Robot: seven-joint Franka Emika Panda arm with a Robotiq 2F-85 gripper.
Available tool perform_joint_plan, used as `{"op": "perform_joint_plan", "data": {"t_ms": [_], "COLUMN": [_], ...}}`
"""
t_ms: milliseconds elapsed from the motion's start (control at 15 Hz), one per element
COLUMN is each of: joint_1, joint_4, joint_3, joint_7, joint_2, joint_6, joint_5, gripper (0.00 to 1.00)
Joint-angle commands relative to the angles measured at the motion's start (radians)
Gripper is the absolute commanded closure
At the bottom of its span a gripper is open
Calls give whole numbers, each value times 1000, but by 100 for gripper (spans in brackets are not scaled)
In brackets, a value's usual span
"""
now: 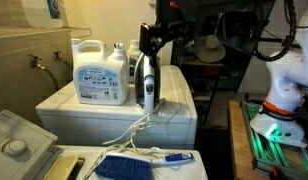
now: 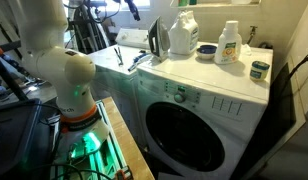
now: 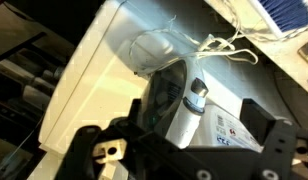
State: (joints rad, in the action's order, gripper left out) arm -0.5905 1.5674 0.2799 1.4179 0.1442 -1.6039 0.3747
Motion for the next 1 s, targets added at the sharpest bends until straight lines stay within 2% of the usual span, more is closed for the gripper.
{"op": "perform_joint_plan", "data": {"t_ms": [0, 267, 467, 733, 933], "joint_1": [71, 117, 138, 158, 176], "joint_4": [49, 78, 106, 124, 146], "joint_3": [34, 54, 63, 78, 88], "joint_7": [-188, -405, -476, -475, -460], "joint_2": [-89, -154, -201, -249, -278], "joint_6": [-17, 34, 106, 246, 308], "joint_5": [-155, -266, -283, -259, -254], "gripper": [0, 0, 0, 0, 0]}}
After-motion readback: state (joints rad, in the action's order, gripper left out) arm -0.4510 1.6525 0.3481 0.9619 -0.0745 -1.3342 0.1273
